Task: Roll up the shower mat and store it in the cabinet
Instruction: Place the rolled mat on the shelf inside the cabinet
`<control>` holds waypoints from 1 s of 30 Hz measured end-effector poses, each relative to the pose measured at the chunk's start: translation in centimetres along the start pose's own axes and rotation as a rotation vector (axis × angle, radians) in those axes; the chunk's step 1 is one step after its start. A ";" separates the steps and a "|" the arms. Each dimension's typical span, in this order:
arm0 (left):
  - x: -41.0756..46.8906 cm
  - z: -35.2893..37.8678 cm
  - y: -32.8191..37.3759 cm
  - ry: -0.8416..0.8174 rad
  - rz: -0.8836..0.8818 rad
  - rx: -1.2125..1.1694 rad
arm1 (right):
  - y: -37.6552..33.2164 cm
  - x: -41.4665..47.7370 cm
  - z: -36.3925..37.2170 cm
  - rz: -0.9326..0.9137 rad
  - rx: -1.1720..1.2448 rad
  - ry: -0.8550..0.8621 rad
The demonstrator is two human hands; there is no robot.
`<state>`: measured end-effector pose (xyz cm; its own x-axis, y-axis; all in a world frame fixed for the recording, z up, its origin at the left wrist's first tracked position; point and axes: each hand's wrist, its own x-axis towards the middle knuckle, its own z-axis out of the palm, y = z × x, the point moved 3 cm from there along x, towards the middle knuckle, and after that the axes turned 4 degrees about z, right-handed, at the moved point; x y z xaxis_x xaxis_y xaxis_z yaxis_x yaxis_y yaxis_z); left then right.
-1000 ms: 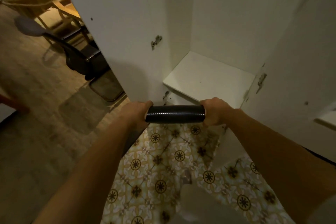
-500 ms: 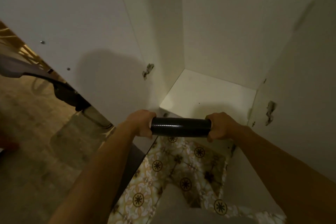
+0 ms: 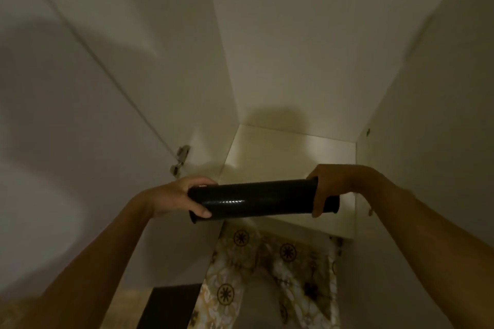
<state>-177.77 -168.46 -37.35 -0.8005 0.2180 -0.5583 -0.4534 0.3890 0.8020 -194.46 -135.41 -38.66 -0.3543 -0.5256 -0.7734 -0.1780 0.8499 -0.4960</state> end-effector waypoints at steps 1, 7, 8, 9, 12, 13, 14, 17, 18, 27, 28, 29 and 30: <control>0.7 -1.2 -0.4 0.053 0.017 -0.117 | -0.2 0.5 -0.7 -0.014 0.048 -0.030; 7.8 -5.1 -2.3 0.364 0.068 -0.718 | 0.5 5.1 -4.8 -0.053 0.453 -0.037; 7.8 -4.4 -2.4 0.429 0.059 -0.740 | 1.1 5.2 -4.2 -0.054 0.576 -0.032; 10.6 -5.9 -2.6 0.449 0.019 -0.767 | 2.0 7.4 -5.7 -0.040 0.716 -0.012; 16.4 -7.4 -4.5 0.539 -0.062 -0.920 | 4.3 12.2 -6.9 -0.060 0.983 0.067; 19.3 -8.5 -5.0 0.559 -0.092 -0.982 | 4.8 14.8 -8.0 -0.064 1.067 0.091; 19.4 -7.8 -5.4 0.591 -0.128 -1.024 | 5.1 14.8 -7.2 -0.075 1.141 0.113; 26.4 -9.6 -7.2 0.550 -0.213 -1.109 | 7.8 20.6 -8.3 -0.038 1.432 0.136; 30.0 -10.6 -8.4 0.550 -0.221 -1.106 | 9.0 23.9 -8.9 -0.039 1.508 0.133; 51.6 -16.4 -18.3 0.594 -0.197 -1.147 | 16.6 46.0 -12.2 -0.042 1.559 0.482; 52.0 -16.8 -17.8 0.636 -0.171 -1.180 | 16.2 46.5 -12.7 -0.078 1.559 0.496; 54.1 -17.1 -18.9 0.673 -0.150 -1.190 | 16.8 49.0 -12.7 -0.067 1.561 0.517; 56.1 -17.3 -20.0 0.718 -0.130 -1.194 | 17.5 51.4 -12.7 -0.059 1.570 0.545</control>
<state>-220.43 -179.48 -81.00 -0.5864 -0.4016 -0.7035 -0.3039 -0.6959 0.6506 -227.41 -147.07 -82.06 -0.6995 -0.1923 -0.6883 0.7145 -0.2099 -0.6674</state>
